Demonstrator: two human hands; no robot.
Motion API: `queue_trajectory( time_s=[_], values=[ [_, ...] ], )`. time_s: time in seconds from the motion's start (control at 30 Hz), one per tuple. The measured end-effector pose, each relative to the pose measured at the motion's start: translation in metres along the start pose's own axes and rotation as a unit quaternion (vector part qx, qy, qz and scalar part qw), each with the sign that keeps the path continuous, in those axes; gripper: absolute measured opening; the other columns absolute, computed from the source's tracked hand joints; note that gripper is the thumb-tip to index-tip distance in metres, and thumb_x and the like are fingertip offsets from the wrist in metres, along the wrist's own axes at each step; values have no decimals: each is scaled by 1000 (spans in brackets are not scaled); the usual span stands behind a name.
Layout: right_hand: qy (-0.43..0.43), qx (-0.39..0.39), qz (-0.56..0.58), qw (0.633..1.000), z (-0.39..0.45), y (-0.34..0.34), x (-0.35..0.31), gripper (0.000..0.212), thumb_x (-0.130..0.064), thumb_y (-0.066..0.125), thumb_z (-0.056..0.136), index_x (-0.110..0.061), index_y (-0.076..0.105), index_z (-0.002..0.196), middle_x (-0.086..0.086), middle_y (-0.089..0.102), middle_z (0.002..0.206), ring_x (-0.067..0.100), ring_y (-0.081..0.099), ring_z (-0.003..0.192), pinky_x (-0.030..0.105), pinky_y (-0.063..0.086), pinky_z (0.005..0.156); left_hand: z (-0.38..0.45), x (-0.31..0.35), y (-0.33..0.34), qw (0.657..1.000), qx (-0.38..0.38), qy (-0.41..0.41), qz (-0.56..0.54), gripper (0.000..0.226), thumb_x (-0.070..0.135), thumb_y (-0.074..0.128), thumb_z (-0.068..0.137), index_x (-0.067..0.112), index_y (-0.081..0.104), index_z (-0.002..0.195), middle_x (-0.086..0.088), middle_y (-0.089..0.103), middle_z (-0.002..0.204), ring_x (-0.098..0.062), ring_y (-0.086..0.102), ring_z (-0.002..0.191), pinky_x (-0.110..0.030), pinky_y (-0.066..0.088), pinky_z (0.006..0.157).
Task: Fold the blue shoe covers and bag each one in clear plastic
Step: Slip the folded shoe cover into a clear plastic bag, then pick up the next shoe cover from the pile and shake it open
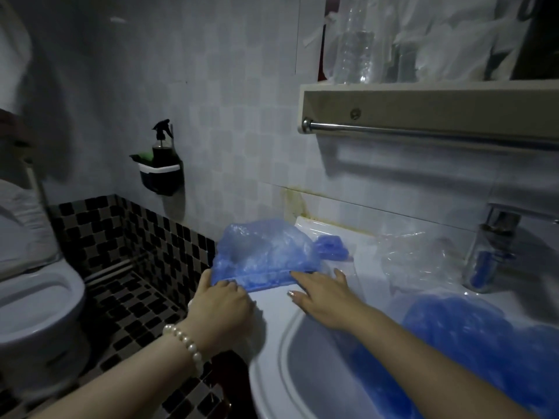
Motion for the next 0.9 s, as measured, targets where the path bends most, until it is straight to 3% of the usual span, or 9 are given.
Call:
queue_trajectory(
  time_s=[0.13, 0.27, 0.33, 0.4, 0.47, 0.53, 0.67, 0.77, 0.9],
  values=[
    [24, 1, 7, 1000, 16, 10, 13, 57, -51, 25, 99, -24, 19, 149, -2, 24, 155, 18, 21, 142, 53, 9, 114, 8, 9, 16, 998, -55, -21, -20, 35, 41, 48, 70, 16, 56, 46, 4, 52, 48, -14, 58, 48, -35, 24, 75],
    [34, 45, 8, 998, 22, 11, 24, 52, -45, 25, 100, -24, 23, 147, -3, 25, 153, 16, 20, 142, 50, 8, 115, 26, 15, 6, 993, -84, -67, -47, 33, 32, 36, 93, 15, 65, 91, 1, 63, 91, -15, 60, 94, -39, 18, 97],
    [14, 114, 5, 993, 20, 5, 25, 42, -38, 26, 101, -24, 37, 140, -4, 39, 146, 15, 31, 137, 45, 12, 112, 27, 13, -1, 996, -54, -50, -40, 18, 21, 49, 77, 17, 62, 65, 3, 60, 64, -13, 62, 62, -37, 28, 87],
    [-21, 204, 4, 979, 16, -2, 26, 29, -28, 34, 100, -23, 60, 113, -3, 63, 119, 17, 52, 117, 39, 20, 103, 21, 3, 1, 999, -30, -28, -19, 10, 17, 60, 48, 19, 50, 46, 5, 48, 41, -11, 51, 35, -35, 42, 73],
    [-85, 302, -46, 948, 14, -3, 30, 16, -14, 56, 84, -20, 65, 72, -1, 68, 75, 23, 65, 78, 39, 32, 91, 16, -5, 1, 999, -30, 0, -13, 10, 15, 58, 41, 19, 50, 46, 5, 48, 40, -12, 49, 34, -25, 45, 64],
    [-169, 360, -105, 911, 12, 7, 34, 15, -8, 61, 65, -18, 59, 54, 0, 58, 54, 24, 59, 57, 40, 39, 82, 12, -8, -2, 999, -34, 35, -24, 9, 14, 56, 43, 20, 57, 50, 6, 53, 45, -15, 53, 39, -22, 32, 63],
    [-289, 384, -108, 870, 7, 27, 28, 13, 0, 67, 57, -12, 63, 59, 1, 59, 61, 26, 62, 72, 41, 35, 93, 6, -13, -2, 995, 7, 78, -61, 16, 12, 61, 48, 18, 67, 61, 3, 54, 54, -19, 53, 43, -25, 36, 51],
    [-318, 424, -96, 842, 4, 30, 20, 15, 5, 64, 72, -7, 63, 64, 8, 64, 74, 30, 62, 79, 38, 40, 85, 1, -15, -4, 991, 14, 89, -98, 9, 9, 63, 50, 11, 61, 59, -3, 51, 60, -22, 51, 44, -22, 36, 35],
    [-346, 461, -73, 814, 0, 33, 15, 10, 1, 64, 82, 3, 65, 73, 18, 66, 88, 32, 58, 79, 38, 48, 71, -8, -13, -3, 987, 18, 103, -120, 30, 0, 78, 43, 8, 53, 58, -6, 49, 66, -22, 47, 50, -26, 37, 34]
  ],
)
Point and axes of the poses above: each hand's wrist, its own z-axis towards the middle knuckle, its own y-axis out of the palm, x = y × z, the point moved 1 cm from there along z, towards the middle knuckle
